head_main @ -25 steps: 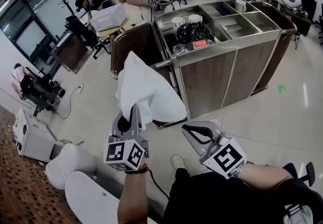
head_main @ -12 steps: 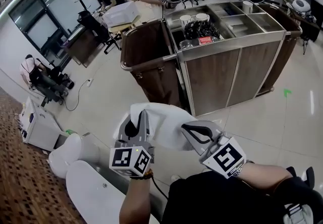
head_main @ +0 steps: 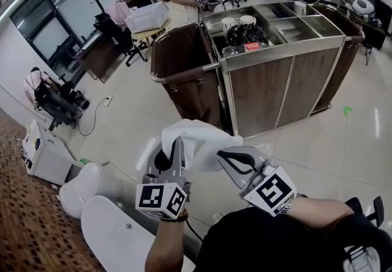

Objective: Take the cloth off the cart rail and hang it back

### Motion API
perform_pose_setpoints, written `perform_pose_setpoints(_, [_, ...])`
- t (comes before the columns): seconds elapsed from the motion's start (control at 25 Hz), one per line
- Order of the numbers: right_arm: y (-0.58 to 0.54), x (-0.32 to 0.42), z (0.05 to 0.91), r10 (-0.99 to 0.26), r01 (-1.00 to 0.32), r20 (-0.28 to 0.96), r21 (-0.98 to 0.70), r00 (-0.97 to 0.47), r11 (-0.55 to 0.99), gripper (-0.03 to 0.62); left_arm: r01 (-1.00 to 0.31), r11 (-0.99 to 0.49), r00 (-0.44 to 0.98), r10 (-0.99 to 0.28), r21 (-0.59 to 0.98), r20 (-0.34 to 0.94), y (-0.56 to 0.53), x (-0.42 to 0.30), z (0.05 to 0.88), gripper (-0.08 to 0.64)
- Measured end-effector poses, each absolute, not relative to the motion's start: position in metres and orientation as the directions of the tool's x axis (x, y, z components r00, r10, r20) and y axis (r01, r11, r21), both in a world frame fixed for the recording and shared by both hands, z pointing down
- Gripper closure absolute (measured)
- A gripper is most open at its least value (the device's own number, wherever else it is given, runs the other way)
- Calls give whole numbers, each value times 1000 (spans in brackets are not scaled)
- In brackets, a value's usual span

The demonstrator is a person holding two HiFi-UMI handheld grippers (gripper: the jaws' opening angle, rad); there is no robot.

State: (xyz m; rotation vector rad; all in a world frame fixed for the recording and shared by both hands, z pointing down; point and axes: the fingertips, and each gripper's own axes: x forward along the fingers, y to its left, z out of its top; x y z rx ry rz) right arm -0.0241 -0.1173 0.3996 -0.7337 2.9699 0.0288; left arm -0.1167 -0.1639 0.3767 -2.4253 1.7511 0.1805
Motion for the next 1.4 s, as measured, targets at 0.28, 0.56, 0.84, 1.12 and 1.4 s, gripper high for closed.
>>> perform_pose_setpoints(0.28, [-99, -43, 391, -490, -493, -90, 14, -867, 870, 592, -941, -336, 336, -920, -35, -201, -151, -134, 367, 532])
perform_pose_setpoints(0.56, [-86, -62, 383, -516, -519, -89, 22, -852, 854, 592, -934, -356, 352, -911, -22, -215, -139, -154, 359, 531])
perform_pose_setpoints(0.84, [-82, -78, 385, -528, -531, -83, 24, -845, 847, 592, -929, -369, 365, -905, -24, -217, -135, -167, 361, 531])
perform_pose_setpoints(1.12, [-83, -86, 389, -530, -533, -73, 24, -845, 846, 592, -929, -370, 365, -906, -19, -217, -136, -175, 365, 531])
perform_pose_setpoints(1.4, [-81, -90, 389, -535, -538, -69, 21, -842, 843, 592, -927, -374, 368, -905, -16, -213, -135, -178, 367, 531])
